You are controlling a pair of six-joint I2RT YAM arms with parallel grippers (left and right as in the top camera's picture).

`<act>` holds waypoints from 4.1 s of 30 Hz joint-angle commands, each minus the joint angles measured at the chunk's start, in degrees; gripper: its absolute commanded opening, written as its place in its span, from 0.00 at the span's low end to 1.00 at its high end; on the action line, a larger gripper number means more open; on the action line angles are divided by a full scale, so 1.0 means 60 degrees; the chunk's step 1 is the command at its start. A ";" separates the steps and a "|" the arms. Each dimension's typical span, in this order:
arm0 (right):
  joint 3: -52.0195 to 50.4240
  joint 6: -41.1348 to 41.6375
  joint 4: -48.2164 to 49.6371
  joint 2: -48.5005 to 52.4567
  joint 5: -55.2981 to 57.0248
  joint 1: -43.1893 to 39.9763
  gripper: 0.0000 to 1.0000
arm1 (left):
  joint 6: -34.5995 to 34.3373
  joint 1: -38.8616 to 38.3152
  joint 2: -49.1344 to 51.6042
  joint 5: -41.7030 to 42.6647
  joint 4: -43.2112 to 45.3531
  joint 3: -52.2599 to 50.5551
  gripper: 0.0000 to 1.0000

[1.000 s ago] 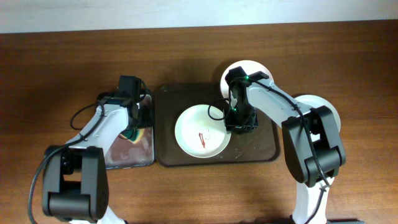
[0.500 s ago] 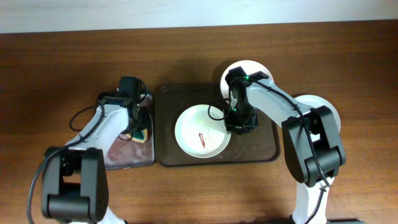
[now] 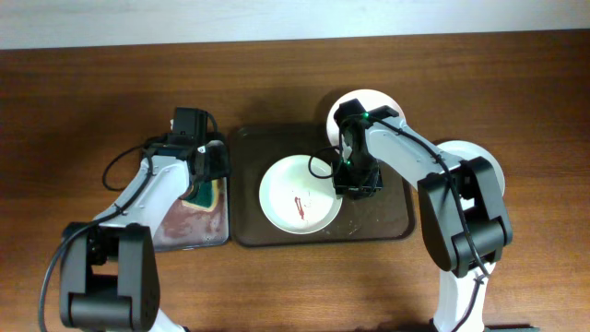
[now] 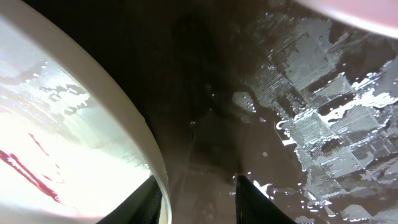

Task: Clean dirty plates on tray and stack at the side
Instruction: 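Dip the sponge in the soapy water with the left gripper, then lift the sponge from the grey tub and carry it toward the plate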

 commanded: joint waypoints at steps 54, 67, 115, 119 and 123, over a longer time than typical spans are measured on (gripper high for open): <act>0.0058 -0.0244 -0.0106 -0.0233 0.0149 -0.0029 0.40 | 0.0208 -0.0029 0.0251 0.0426 -0.1796 0.0404 0.69; 0.0058 -0.0284 -0.0109 -0.0233 0.0149 -0.0029 0.40 | 0.1501 0.0000 -0.0266 0.1515 -0.2616 0.1111 0.90; 0.0058 -0.0313 -0.0149 -0.0233 0.0146 -0.0029 0.40 | 0.2076 0.0007 -0.0237 0.1297 -0.1690 -0.1330 0.01; 0.0058 -0.0313 -0.0131 -0.0233 0.0149 -0.0029 0.44 | 0.1650 0.0051 -0.0259 0.1282 -0.1566 -0.1115 0.00; 0.0058 -0.0321 0.0127 -0.0229 0.0149 -0.0029 0.45 | 0.1086 0.0310 -0.0623 0.1300 -0.1570 -0.0641 0.00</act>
